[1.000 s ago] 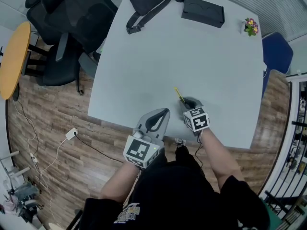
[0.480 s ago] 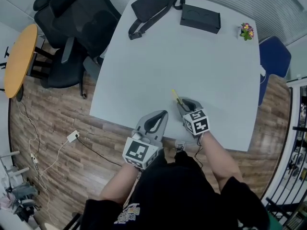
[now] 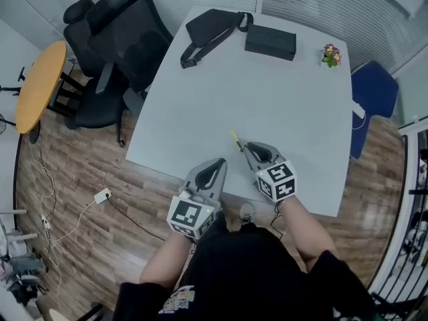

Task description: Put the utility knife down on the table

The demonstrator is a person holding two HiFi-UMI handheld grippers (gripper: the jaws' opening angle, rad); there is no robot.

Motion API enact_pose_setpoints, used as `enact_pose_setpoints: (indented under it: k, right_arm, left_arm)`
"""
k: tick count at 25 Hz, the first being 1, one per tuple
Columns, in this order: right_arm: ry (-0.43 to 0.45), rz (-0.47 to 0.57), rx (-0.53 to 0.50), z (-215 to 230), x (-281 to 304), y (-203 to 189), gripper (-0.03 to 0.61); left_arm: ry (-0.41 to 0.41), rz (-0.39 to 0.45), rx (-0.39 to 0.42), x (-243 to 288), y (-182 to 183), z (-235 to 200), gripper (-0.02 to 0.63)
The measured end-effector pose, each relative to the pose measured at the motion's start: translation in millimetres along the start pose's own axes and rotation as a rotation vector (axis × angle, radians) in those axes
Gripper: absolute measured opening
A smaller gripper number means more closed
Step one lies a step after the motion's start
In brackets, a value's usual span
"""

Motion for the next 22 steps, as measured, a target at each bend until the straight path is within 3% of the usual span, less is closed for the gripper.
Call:
enact_pose_setpoints:
  k: [2, 14, 22]
  right_arm:
    - [0.024, 0.044, -0.009, -3.0, -13.6, 13.4, 0.004]
    - [0.233, 0.283, -0.056, -38.6, -92.2, 87.3, 0.003]
    - [0.264, 0.332, -0.066, -73.2, -109.0, 103.7, 0.003]
  left_arm:
    - [0.017, 0.011, 0.008, -3.0, 2.3, 9.5, 0.006]
    - [0.138, 0.059, 0.047, -28.4, 9.8, 60.0, 0.006]
    - [0.148, 0.088, 0.058, -57.2, 21.5, 63.6, 0.006]
Point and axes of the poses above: the fingertips, and each gripper's own axes: x forward along the fingers, z to its right, y out of its top, the point moved 6 cm from there along -x, backward along the fingers, and after that the axes turned 14 degrees about z, right-handed, at the moved point
